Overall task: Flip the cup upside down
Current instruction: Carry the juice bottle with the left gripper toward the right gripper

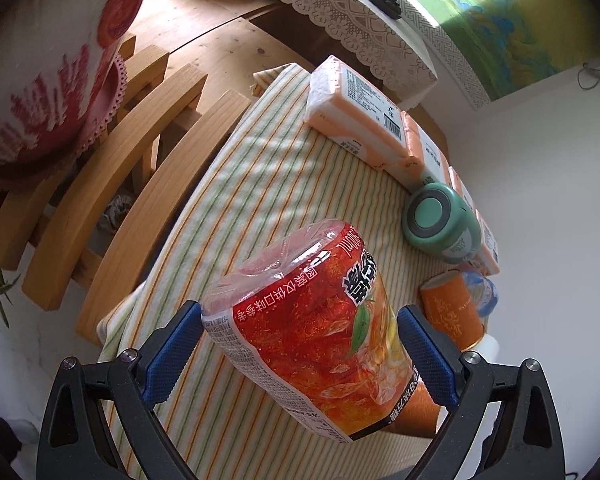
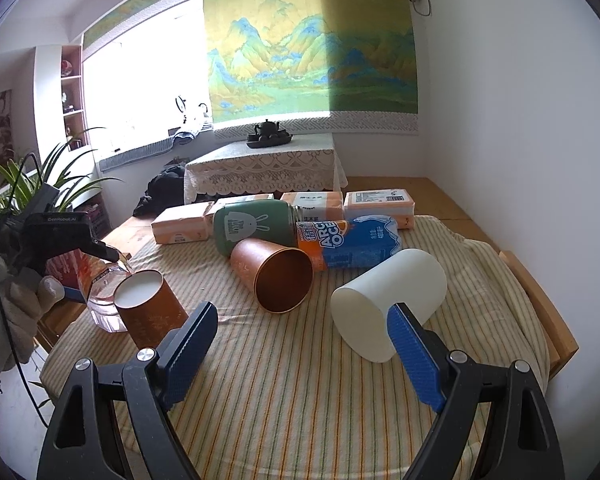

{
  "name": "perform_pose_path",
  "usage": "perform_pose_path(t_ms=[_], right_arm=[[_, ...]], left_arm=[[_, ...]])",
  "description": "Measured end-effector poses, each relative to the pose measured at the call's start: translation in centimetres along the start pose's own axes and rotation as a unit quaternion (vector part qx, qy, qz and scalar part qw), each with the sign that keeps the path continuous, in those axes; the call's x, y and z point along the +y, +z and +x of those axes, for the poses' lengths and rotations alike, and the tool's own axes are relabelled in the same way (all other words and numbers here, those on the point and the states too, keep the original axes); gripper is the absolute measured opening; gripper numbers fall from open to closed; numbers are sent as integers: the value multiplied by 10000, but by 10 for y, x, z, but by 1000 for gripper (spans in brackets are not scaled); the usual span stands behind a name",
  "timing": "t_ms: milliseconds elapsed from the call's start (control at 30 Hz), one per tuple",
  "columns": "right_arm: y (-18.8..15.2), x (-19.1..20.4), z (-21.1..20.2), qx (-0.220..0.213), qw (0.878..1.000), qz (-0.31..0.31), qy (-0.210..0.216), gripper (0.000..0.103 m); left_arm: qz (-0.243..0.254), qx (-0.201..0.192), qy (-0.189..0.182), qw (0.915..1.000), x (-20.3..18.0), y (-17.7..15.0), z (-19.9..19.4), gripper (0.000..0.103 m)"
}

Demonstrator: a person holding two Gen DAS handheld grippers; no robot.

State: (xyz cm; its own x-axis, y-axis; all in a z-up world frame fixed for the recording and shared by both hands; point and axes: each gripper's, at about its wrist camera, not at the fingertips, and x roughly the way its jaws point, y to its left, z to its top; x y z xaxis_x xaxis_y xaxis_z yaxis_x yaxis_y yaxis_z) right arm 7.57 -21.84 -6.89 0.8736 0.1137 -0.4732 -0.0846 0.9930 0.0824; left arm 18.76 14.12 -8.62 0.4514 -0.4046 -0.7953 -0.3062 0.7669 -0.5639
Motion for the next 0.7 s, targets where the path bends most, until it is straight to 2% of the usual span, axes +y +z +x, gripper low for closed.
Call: perform_pose_path(t_ms=[167,300,500,700], right_arm=[[-1,2,-3,-19,10000,-15,7,84],[-2,4,-4,-9,10000,-25,15,84],[-4,5,-5,-2,10000,-28,15,84],[-7,6,-6,30,10000,-42,28,84]], left_arm=[[-81,68,-209,9997,8,-10,-8,98],[-32,113,-224,9997,12,-20,-13,98],[215,250,-165,9993,14,-46,-20,98],[591,450,-227,9970,-4,-79,-17,98]])
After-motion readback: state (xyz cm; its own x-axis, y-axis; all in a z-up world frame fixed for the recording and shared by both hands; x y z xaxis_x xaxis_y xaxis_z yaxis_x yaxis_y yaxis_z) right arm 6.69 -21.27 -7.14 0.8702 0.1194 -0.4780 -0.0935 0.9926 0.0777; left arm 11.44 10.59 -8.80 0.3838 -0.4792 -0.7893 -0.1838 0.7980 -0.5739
